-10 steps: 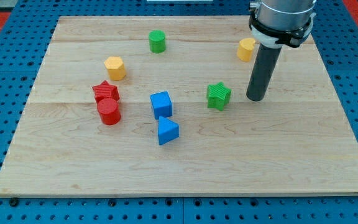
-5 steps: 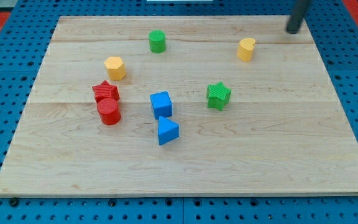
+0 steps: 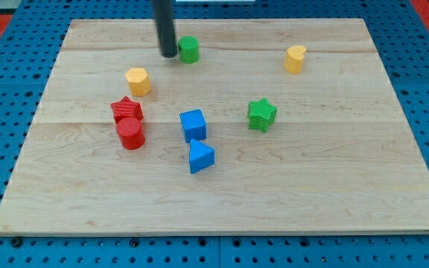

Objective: Slide the red star closer to the yellow hexagon

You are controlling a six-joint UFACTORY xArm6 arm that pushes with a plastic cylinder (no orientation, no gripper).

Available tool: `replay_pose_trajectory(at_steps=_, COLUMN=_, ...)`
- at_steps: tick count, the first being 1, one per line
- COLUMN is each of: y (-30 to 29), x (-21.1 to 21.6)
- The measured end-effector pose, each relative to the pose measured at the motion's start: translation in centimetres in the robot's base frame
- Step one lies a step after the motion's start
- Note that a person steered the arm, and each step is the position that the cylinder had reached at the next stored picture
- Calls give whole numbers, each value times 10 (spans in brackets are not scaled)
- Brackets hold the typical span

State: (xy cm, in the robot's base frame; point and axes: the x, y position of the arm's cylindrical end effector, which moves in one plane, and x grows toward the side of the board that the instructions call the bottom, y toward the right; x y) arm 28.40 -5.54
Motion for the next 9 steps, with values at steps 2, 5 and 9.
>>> replay_pose_trajectory(at_steps=2, y=27, x=49)
replay_pose_trajectory(at_steps=5, y=-103, x=84)
replay_pose_trajectory(at_steps=9, y=2, x=138)
